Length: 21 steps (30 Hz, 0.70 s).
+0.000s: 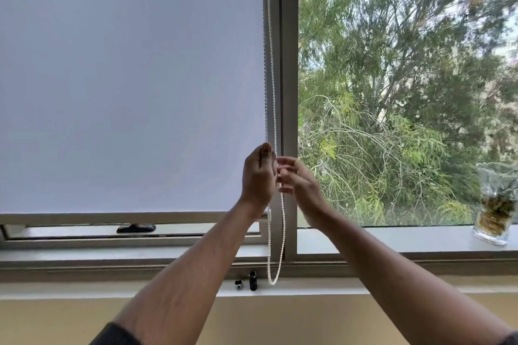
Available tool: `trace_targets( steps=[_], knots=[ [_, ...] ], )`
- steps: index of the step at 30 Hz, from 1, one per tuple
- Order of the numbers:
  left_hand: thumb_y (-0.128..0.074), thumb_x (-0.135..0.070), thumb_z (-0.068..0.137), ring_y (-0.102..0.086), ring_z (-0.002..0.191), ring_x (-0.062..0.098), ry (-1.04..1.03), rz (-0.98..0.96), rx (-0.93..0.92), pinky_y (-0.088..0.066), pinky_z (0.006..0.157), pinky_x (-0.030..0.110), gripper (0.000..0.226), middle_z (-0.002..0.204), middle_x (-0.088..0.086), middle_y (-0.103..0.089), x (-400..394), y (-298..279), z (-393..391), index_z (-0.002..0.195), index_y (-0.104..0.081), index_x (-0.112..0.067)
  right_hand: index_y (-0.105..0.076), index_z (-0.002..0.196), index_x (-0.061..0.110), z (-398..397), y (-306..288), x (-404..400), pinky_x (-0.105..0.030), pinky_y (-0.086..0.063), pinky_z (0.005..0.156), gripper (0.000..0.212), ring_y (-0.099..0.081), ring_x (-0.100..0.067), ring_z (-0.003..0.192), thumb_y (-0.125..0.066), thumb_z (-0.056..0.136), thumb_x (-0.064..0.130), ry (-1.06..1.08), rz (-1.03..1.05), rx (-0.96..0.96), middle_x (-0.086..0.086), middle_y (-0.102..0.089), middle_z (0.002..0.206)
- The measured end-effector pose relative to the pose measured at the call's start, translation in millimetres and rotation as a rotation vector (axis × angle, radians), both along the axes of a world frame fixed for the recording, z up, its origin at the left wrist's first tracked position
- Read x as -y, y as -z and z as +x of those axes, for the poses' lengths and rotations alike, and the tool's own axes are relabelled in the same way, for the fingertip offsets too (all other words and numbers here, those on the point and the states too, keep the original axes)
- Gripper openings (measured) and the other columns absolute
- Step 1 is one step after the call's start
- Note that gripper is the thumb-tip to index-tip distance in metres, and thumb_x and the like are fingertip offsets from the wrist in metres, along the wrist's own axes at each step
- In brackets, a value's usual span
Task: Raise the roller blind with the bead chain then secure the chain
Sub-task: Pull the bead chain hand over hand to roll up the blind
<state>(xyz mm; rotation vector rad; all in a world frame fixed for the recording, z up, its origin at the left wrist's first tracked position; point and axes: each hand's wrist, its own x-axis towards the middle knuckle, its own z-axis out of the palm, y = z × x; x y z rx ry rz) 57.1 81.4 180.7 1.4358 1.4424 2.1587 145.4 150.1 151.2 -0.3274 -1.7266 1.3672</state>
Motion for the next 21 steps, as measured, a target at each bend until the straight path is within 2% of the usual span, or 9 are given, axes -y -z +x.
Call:
trace_targets(
  steps=[2,3,5,7,10,12,15,18,21],
  knots=[
    [-0.037,-0.029,0.104,-0.042,0.041,0.002,0.020,-0.009,-0.011,-0.034,0.043,0.021,0.044,0.047,-0.011,-0.049,1,8,3,0.066,-0.058,-0.029,-0.057,0.128,0.005,-1,-25,7,-0.031,-0.053,0.079,0.025,-0.067,-0.015,0.089,-0.045,0.108,0.013,-0.041,-0.030,-0.082,-0.012,-0.068,0.108],
    [-0.037,-0.026,0.105,-0.043,0.042,0.002,0.020,-0.025,-0.027,-0.033,0.044,0.023,0.044,0.047,-0.012,-0.051,1,12,5,0.068,-0.061,-0.032,-0.056,0.127,0.005,-2,-39,12,-0.027,-0.056,0.075,0.025,-0.068,-0.017,0.089,-0.042,0.109,0.014,-0.070,-0.032,-0.121,-0.015,-0.068,0.109],
    [-0.038,-0.024,0.105,-0.037,0.042,0.005,0.017,-0.047,-0.051,-0.028,0.045,0.028,0.043,0.048,-0.010,-0.047,3,20,8,0.067,-0.057,-0.029,-0.054,0.129,0.003,-5,-66,22,-0.026,-0.058,0.073,0.027,-0.072,-0.019,0.090,-0.038,0.111,0.016,-0.140,-0.017,-0.173,-0.015,-0.071,0.108],
    [-0.036,-0.026,0.107,-0.029,0.041,0.010,0.031,-0.059,-0.013,-0.024,0.042,0.028,0.042,0.051,-0.002,-0.036,4,26,8,0.068,-0.046,-0.017,-0.056,0.129,0.004,-9,-90,30,-0.029,-0.056,0.069,0.029,-0.071,-0.018,0.081,-0.037,0.111,0.016,-0.182,-0.030,-0.191,-0.009,-0.072,0.095],
    [-0.034,-0.024,0.108,-0.024,0.041,0.010,0.059,-0.068,0.024,-0.021,0.038,0.023,0.039,0.054,0.005,-0.028,5,32,11,0.074,-0.042,-0.006,-0.063,0.118,0.010,-19,-105,34,-0.022,-0.034,0.050,0.028,-0.043,-0.008,0.053,-0.036,0.111,0.012,-0.118,-0.056,-0.181,0.001,-0.051,0.066],
    [-0.033,-0.021,0.108,-0.023,0.043,0.012,0.052,-0.080,-0.005,-0.020,0.040,0.026,0.039,0.054,0.004,-0.027,5,35,11,0.072,-0.040,-0.008,-0.062,0.101,0.017,-25,-102,35,-0.021,-0.021,0.046,0.029,-0.028,-0.008,0.050,-0.035,0.110,0.011,-0.075,-0.024,-0.200,0.001,-0.039,0.061],
    [-0.035,-0.019,0.108,-0.024,0.046,0.014,0.052,-0.137,-0.051,-0.020,0.045,0.030,0.038,0.054,0.003,-0.030,5,41,0,0.070,-0.040,-0.014,-0.058,0.090,0.018,-30,-88,37,-0.016,-0.020,0.040,0.032,-0.025,-0.004,0.044,-0.036,0.111,0.009,-0.063,0.003,-0.249,-0.004,-0.032,0.060],
    [-0.032,-0.020,0.108,-0.035,0.054,0.021,0.085,-0.177,-0.028,-0.030,0.048,0.029,0.035,0.061,0.011,-0.039,7,48,-19,0.079,-0.048,-0.006,-0.058,0.090,0.017,-32,-75,35,-0.014,-0.022,0.039,0.032,-0.025,-0.002,0.042,-0.036,0.111,0.009,-0.050,0.006,-0.252,-0.004,-0.033,0.059],
    [-0.023,-0.030,0.109,-0.055,0.077,0.030,0.033,-0.187,0.018,-0.047,0.066,0.035,0.046,0.087,0.021,-0.058,10,40,-33,0.092,-0.060,-0.008,-0.060,0.089,0.018,-35,-65,29,-0.013,-0.024,0.039,0.033,-0.026,-0.002,0.042,-0.037,0.110,0.007,-0.038,0.028,-0.259,-0.003,-0.033,0.057]
  ],
)
